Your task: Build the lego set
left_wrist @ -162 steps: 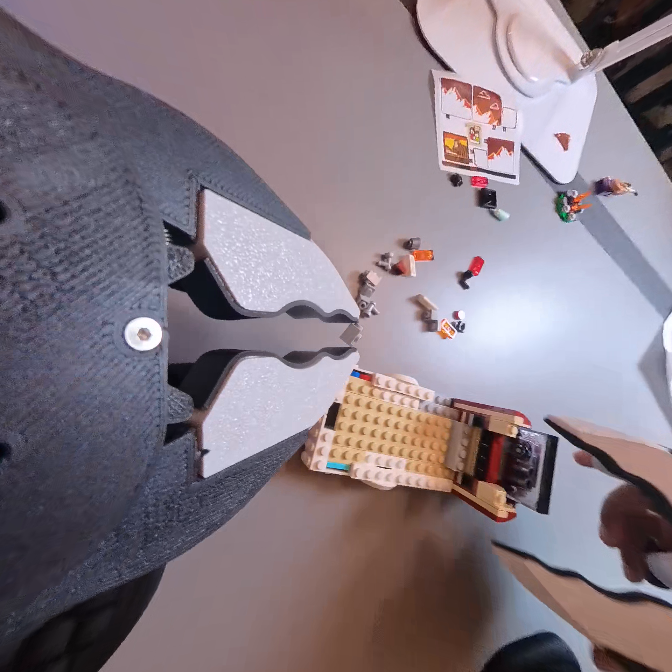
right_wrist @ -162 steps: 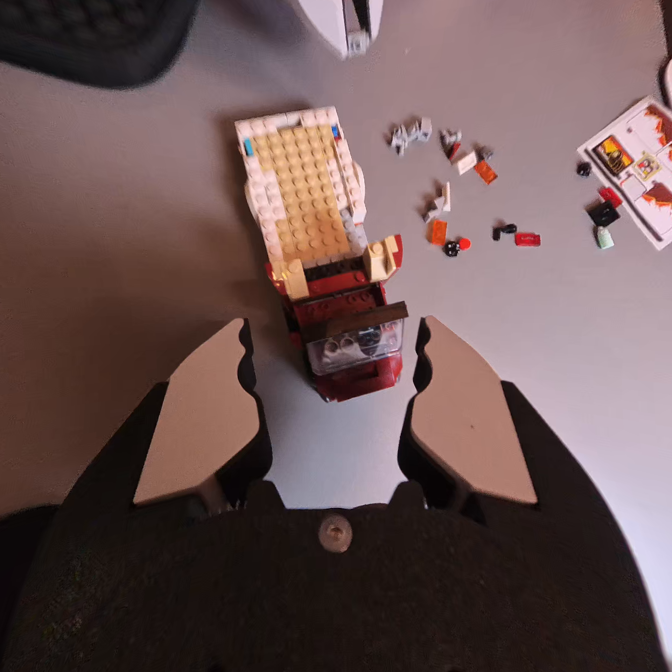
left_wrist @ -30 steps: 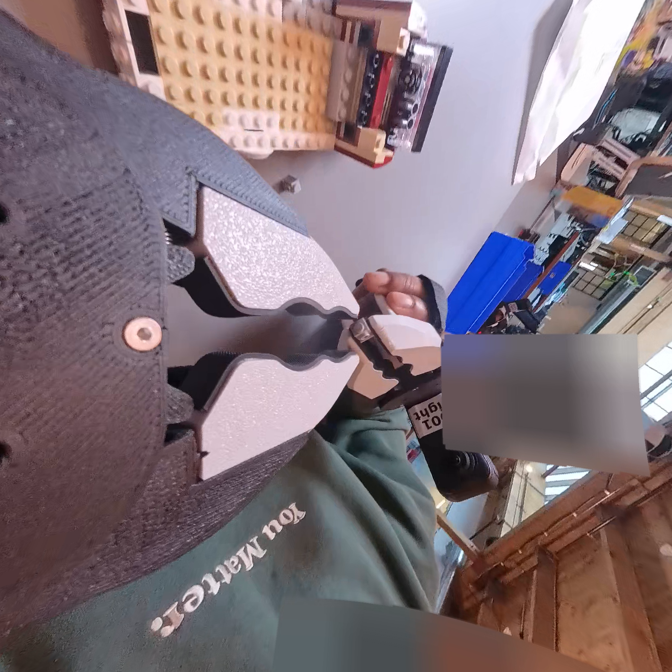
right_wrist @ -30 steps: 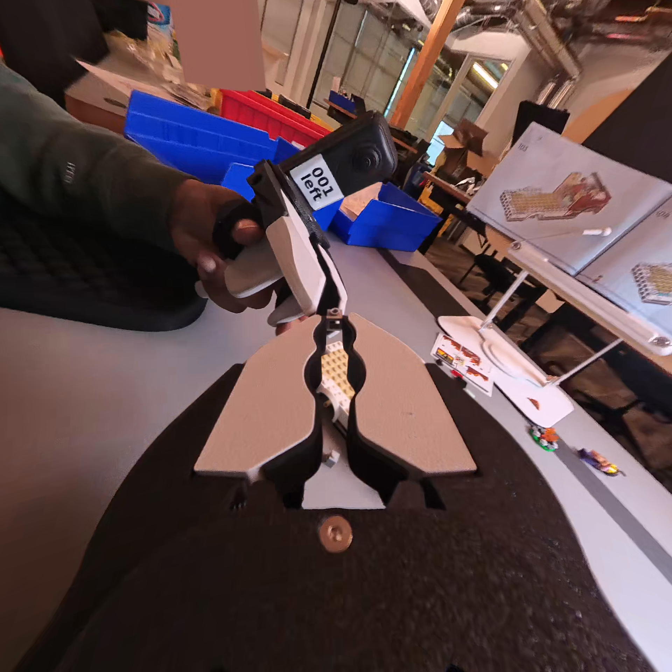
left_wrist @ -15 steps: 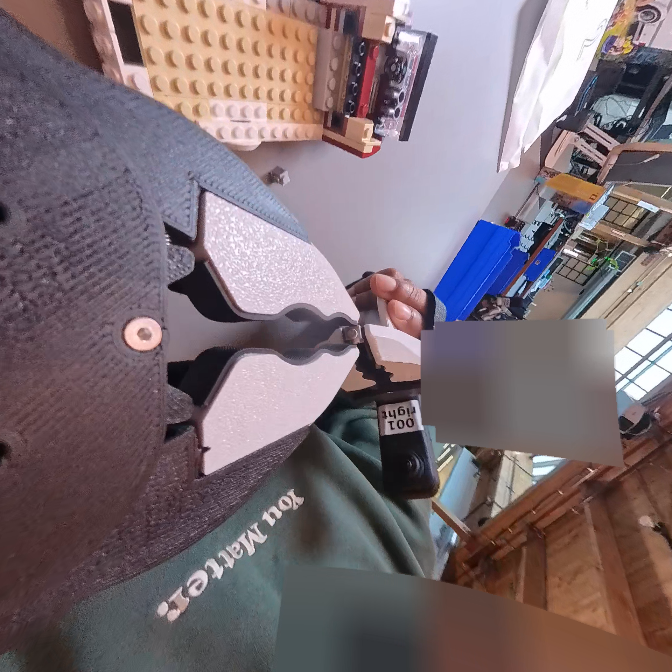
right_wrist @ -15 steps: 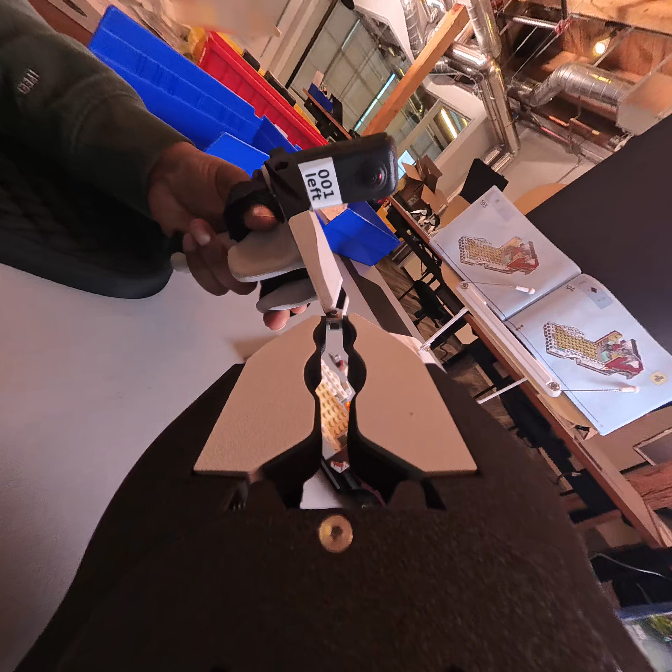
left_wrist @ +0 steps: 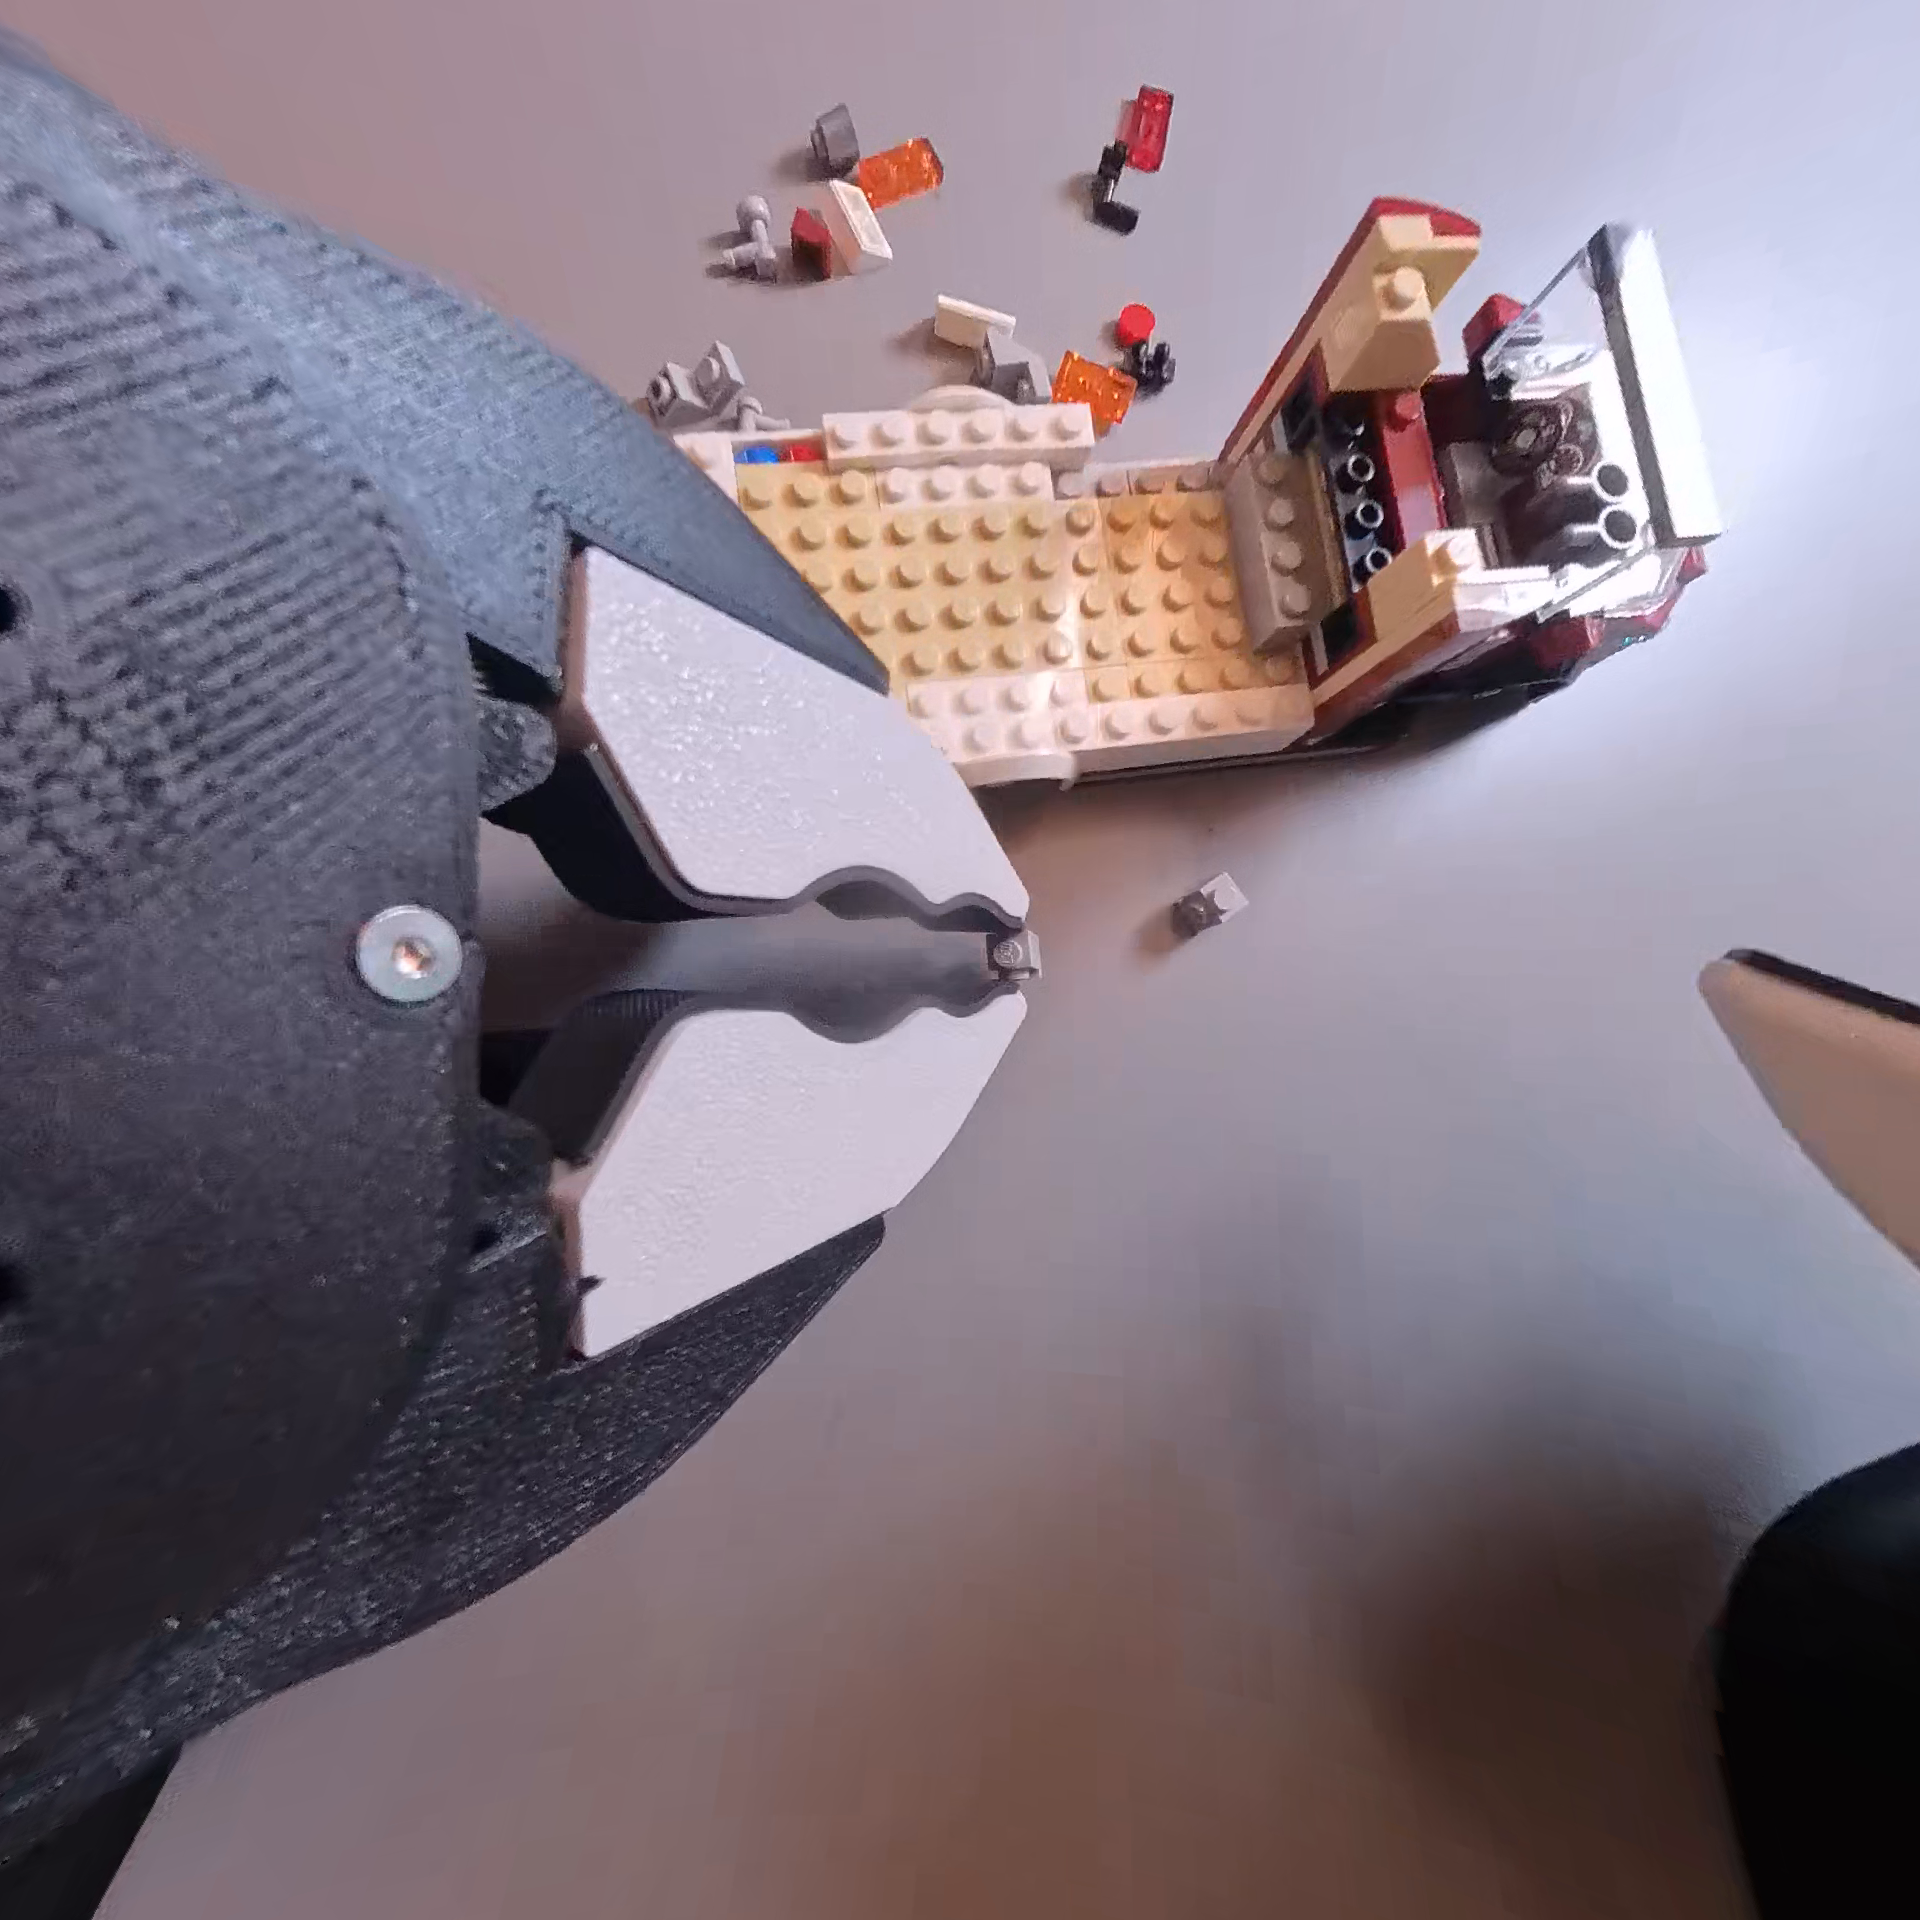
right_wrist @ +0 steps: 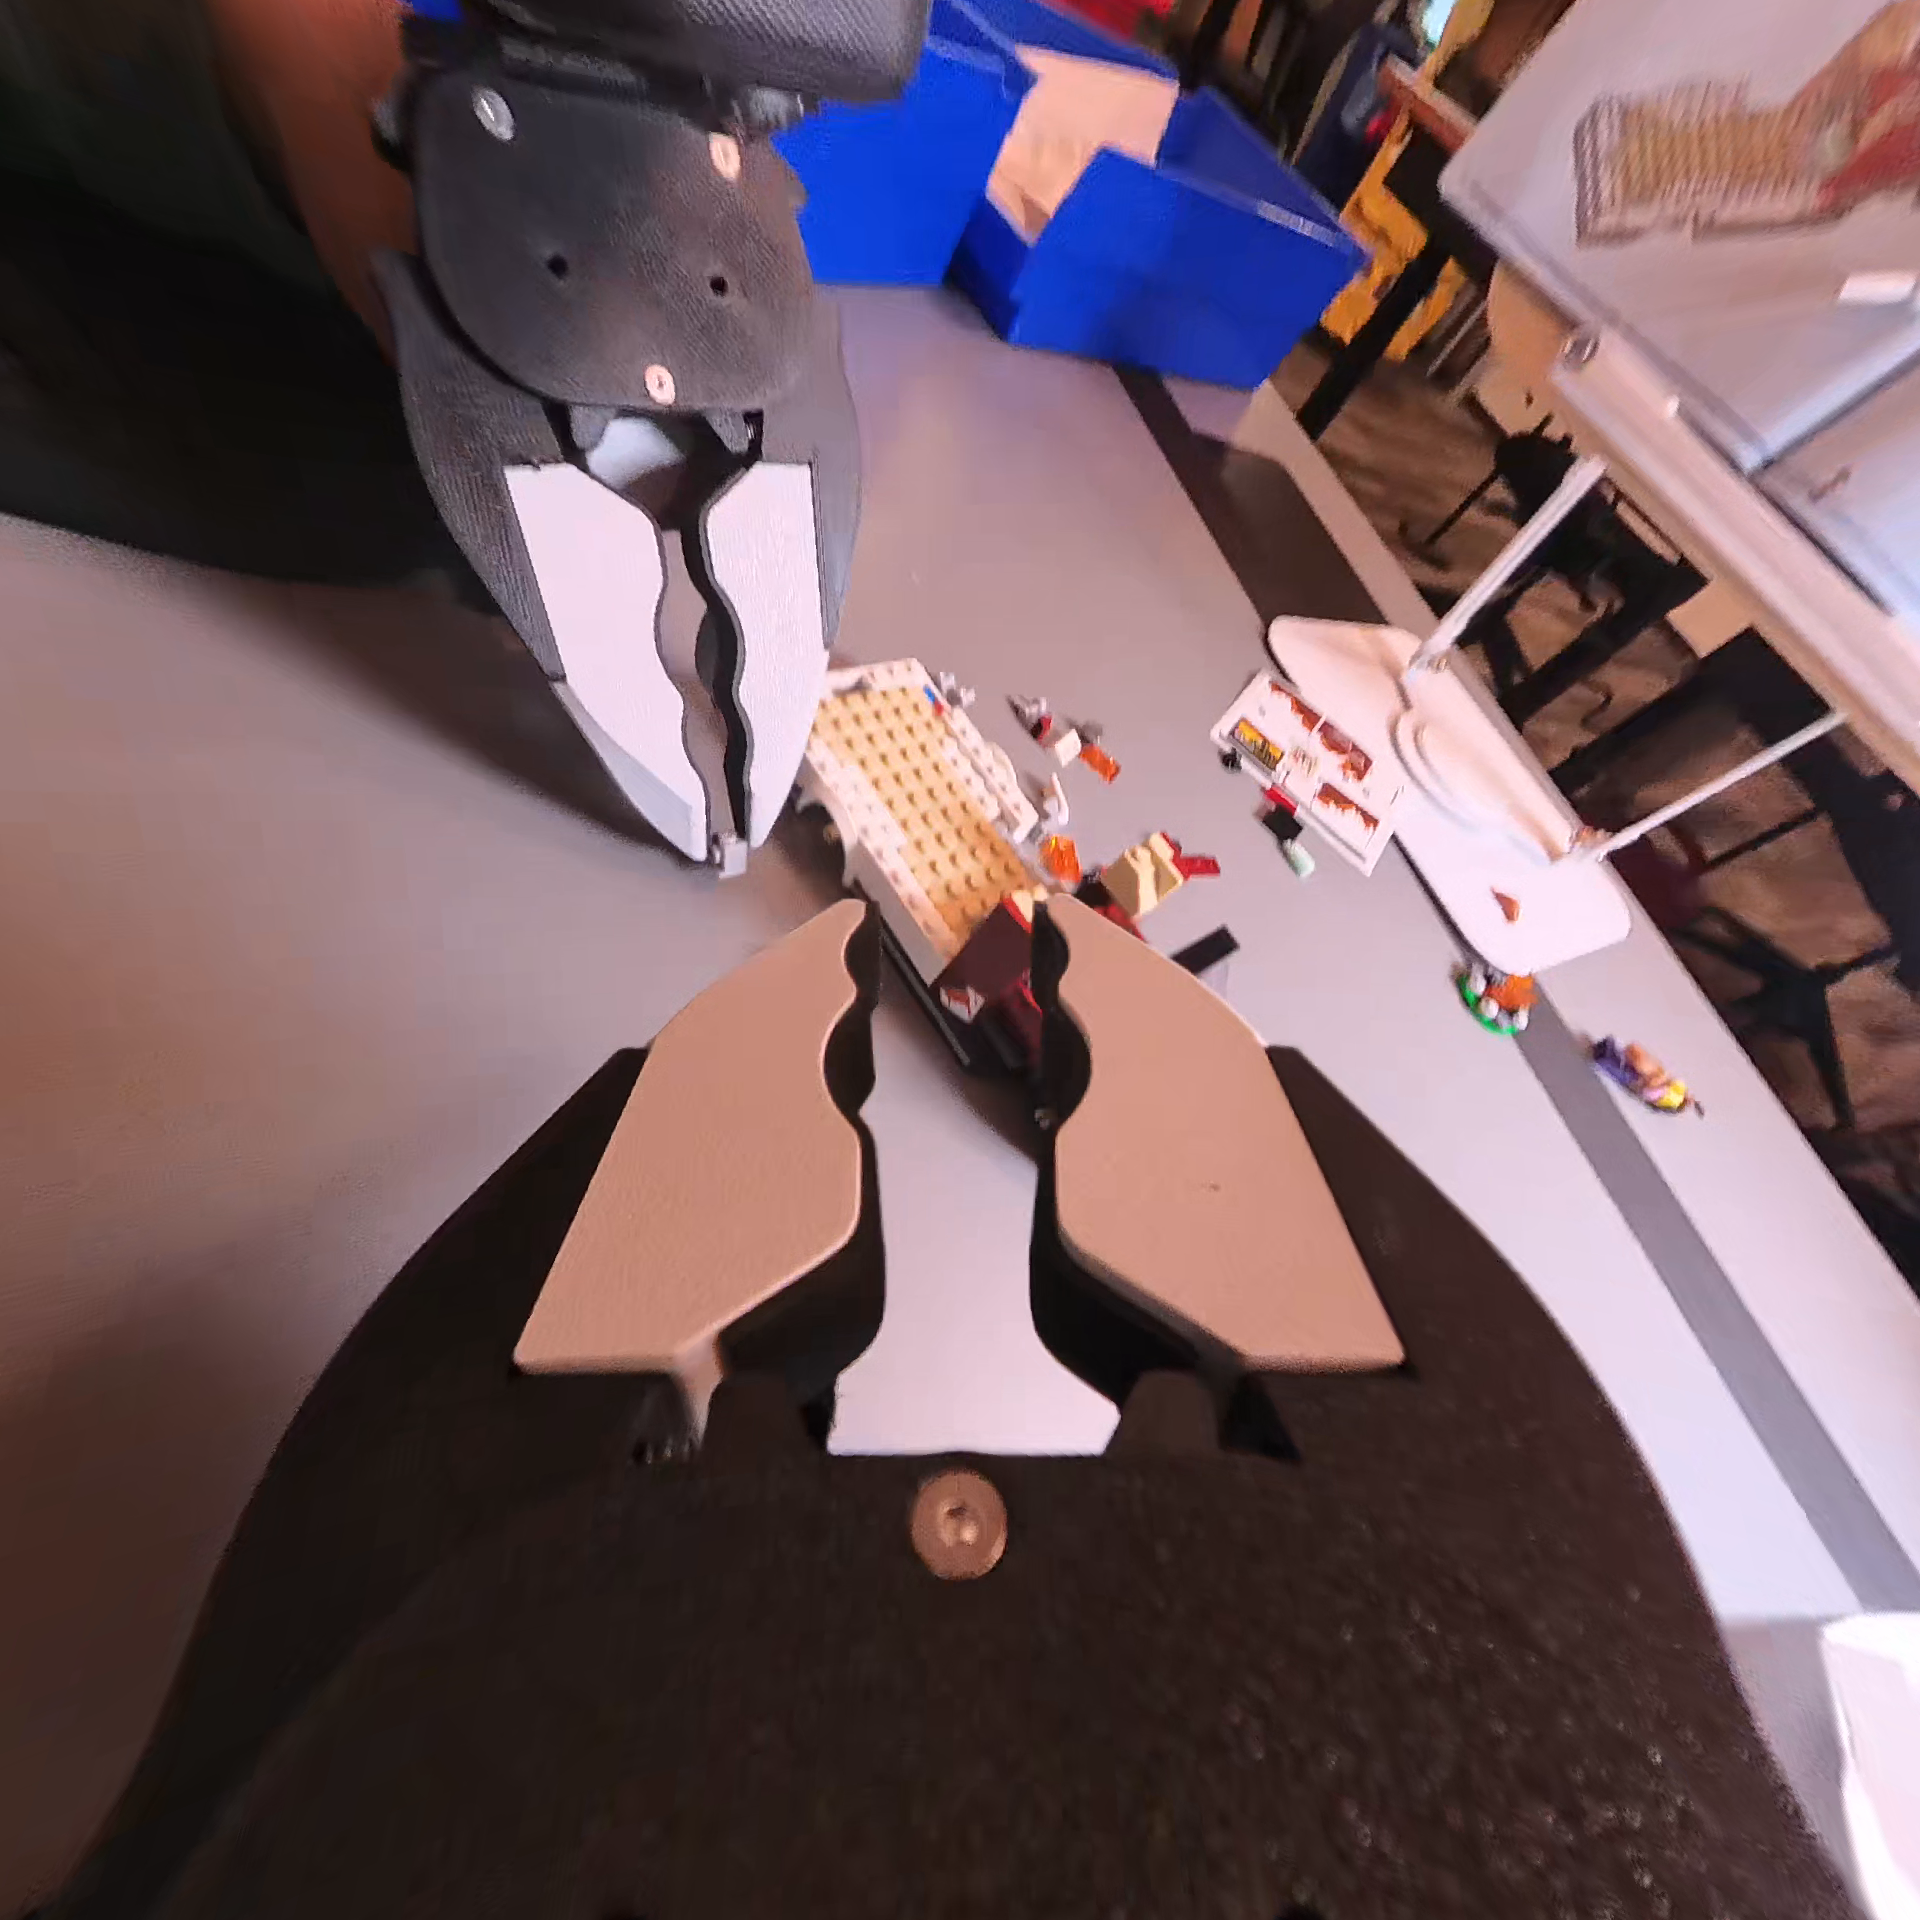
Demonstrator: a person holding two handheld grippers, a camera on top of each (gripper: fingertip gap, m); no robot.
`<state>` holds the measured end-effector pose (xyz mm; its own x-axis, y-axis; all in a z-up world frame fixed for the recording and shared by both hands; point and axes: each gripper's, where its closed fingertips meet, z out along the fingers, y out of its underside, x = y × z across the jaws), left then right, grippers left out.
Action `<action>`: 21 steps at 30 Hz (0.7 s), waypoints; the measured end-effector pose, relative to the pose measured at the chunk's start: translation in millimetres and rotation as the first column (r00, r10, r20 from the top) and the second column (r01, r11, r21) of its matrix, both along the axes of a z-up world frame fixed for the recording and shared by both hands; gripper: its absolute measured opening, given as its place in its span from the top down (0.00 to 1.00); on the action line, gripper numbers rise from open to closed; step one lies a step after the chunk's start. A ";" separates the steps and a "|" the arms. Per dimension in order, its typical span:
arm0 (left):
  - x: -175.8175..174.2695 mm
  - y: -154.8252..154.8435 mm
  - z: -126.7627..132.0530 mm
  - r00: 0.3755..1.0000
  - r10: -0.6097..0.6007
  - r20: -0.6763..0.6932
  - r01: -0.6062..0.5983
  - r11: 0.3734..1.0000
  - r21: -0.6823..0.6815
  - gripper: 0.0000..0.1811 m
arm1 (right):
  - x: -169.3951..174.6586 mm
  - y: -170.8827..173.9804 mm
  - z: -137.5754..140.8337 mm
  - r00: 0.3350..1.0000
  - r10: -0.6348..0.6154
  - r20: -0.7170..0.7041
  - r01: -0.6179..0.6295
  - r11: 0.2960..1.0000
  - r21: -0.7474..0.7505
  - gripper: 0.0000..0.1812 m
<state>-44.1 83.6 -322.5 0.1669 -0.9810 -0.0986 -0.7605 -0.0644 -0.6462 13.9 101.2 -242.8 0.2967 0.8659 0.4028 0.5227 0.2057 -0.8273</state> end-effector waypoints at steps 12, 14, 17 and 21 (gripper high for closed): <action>7.3 1.5 -4.0 1.000 -0.006 -0.029 0.006 1.000 0.024 0.94 | -6.3 -16.5 -42.8 0.987 0.069 0.144 -0.038 0.978 -0.206 0.83; 6.8 0.1 -4.7 0.999 -0.013 -0.035 0.014 1.000 0.024 0.93 | -7.2 -16.4 -41.8 0.989 0.068 0.135 -0.039 0.977 -0.210 0.83; 5.4 -1.7 -6.0 0.999 -0.015 -0.041 0.016 1.000 0.024 0.93 | -9.6 -15.8 -39.7 0.993 0.066 0.101 -0.041 0.972 -0.233 0.83; 4.4 -2.8 -4.6 1.000 -0.012 -0.028 0.012 1.000 0.021 0.92 | -11.0 -14.7 -37.0 0.995 0.056 0.083 -0.035 0.972 -0.232 0.83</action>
